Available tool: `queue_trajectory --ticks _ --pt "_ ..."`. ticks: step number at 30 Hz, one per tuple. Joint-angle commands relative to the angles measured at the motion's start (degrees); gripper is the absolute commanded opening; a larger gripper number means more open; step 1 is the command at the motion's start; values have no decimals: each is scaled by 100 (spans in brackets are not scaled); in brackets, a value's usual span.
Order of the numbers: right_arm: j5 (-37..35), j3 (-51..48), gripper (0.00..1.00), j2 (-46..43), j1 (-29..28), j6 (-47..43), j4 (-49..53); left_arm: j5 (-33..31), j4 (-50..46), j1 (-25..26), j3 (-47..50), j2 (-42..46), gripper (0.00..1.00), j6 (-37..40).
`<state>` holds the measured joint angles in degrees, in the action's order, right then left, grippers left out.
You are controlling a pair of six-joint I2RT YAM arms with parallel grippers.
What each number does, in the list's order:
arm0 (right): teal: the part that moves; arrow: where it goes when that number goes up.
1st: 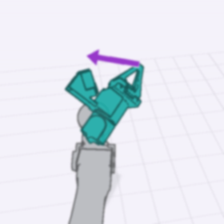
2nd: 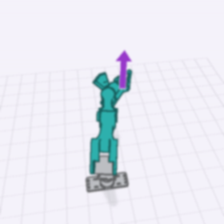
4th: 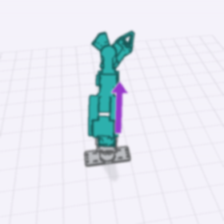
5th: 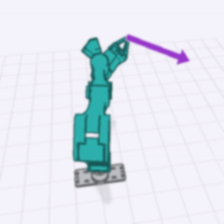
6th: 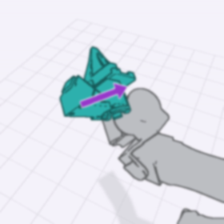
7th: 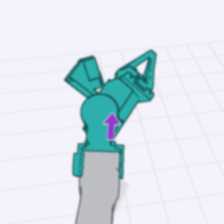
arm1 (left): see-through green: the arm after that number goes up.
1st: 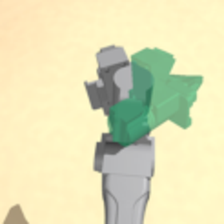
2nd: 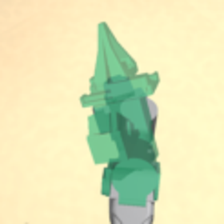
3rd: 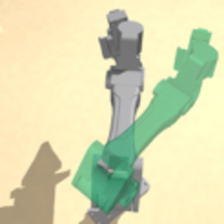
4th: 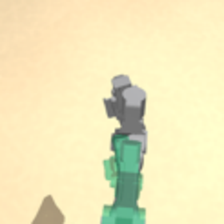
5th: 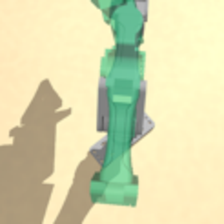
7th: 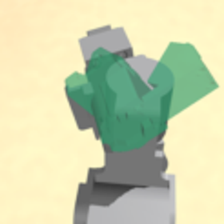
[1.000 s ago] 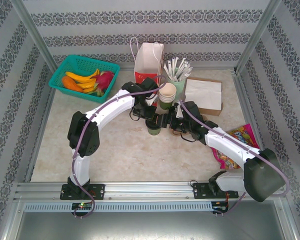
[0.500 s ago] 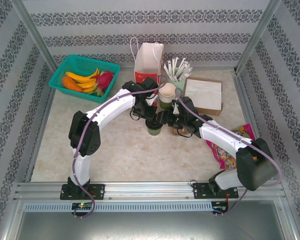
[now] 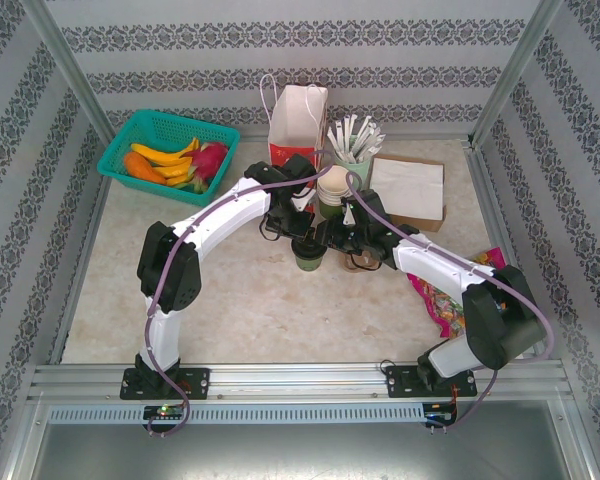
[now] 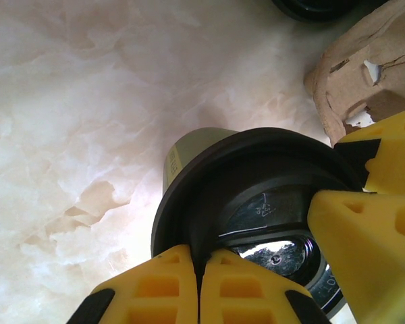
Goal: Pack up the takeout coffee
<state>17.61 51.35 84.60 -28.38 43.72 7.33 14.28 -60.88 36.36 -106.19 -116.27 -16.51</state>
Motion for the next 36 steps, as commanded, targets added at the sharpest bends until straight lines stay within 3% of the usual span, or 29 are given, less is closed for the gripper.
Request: queue_trajectory --ticks 1,17,25,36 --pt "-322 56 37 102 -69 -107 702 365 -320 70 152 -147 7 0" --pt "-400 380 39 113 -200 -241 928 883 90 -145 427 373 10 -305" --pt "-250 432 58 -23 -308 -434 814 962 247 -182 603 521 10 -423" --pt "-210 97 64 -89 -347 -452 810 812 399 -182 702 743 10 -598"
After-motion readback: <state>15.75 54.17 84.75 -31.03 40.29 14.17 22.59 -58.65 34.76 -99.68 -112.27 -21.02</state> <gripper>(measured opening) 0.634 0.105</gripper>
